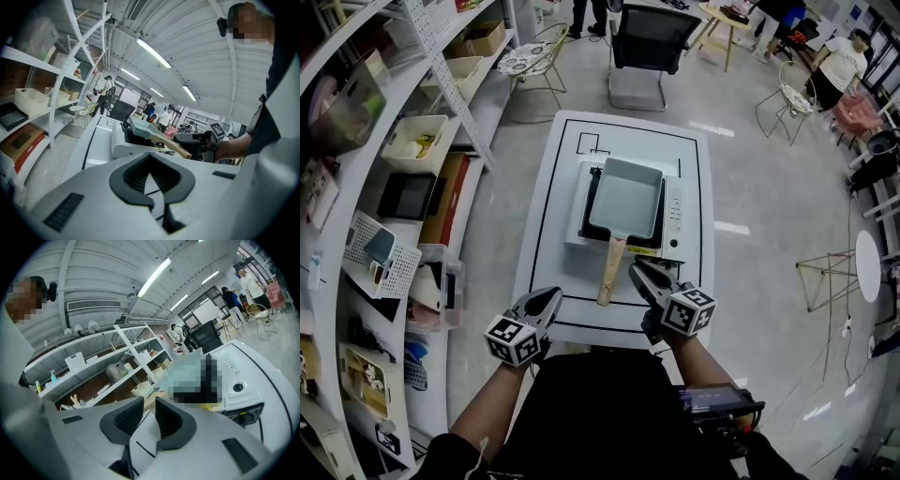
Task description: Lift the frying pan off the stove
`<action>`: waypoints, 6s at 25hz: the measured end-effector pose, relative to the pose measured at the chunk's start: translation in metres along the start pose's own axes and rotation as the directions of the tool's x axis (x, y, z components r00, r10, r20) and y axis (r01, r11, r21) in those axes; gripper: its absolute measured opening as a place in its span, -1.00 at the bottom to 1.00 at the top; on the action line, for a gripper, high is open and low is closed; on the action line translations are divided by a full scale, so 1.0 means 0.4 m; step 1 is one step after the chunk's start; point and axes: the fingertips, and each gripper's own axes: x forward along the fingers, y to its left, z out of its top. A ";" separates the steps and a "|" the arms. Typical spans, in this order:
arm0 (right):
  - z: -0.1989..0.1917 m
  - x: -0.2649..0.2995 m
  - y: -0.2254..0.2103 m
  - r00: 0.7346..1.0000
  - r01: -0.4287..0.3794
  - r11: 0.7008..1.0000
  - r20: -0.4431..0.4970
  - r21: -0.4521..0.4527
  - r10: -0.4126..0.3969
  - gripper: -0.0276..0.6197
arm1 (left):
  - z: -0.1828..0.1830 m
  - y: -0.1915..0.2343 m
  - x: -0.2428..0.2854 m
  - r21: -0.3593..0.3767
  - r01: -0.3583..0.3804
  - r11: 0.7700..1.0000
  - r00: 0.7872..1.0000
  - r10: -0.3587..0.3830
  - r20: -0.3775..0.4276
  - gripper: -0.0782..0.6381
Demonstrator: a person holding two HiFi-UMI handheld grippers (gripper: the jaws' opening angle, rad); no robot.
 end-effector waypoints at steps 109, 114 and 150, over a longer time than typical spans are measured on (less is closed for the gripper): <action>-0.001 0.124 0.066 0.947 -0.290 0.766 0.056 0.574 0.317 -0.42 | 0.024 0.052 0.029 -0.005 -0.005 1.000 0.997 0.005 -0.074 -0.76; -0.004 0.091 0.069 0.951 -0.296 0.771 0.099 0.564 0.292 -0.41 | 0.007 0.035 0.023 0.004 0.021 1.000 0.996 -0.020 -0.089 -0.76; -0.119 -0.250 0.087 0.946 -0.221 0.805 0.321 0.551 0.040 -0.41 | -0.115 -0.182 0.038 0.156 0.354 0.922 0.916 -0.308 -0.257 -0.76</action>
